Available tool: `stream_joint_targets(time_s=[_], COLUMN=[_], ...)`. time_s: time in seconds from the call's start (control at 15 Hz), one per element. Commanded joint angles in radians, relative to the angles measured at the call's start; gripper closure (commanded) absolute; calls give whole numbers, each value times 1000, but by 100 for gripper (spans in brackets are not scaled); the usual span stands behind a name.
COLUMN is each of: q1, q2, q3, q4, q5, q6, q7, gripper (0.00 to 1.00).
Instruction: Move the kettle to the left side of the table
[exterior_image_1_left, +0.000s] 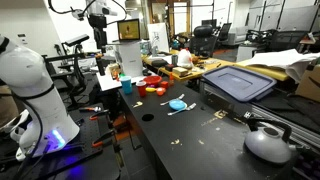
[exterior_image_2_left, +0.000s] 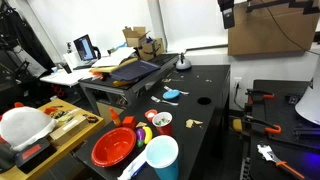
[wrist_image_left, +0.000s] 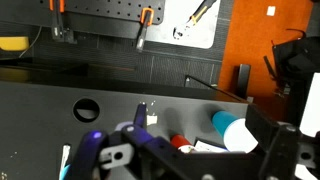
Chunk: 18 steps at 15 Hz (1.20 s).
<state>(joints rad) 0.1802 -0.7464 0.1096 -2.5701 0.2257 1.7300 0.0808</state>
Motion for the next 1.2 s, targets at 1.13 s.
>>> stream_joint_targets(time_s=[1.13], q1=[-16], q2=[18], q3=[14], q4=[3], q5=[3], q6=[2], q7=[-7], gripper=[0])
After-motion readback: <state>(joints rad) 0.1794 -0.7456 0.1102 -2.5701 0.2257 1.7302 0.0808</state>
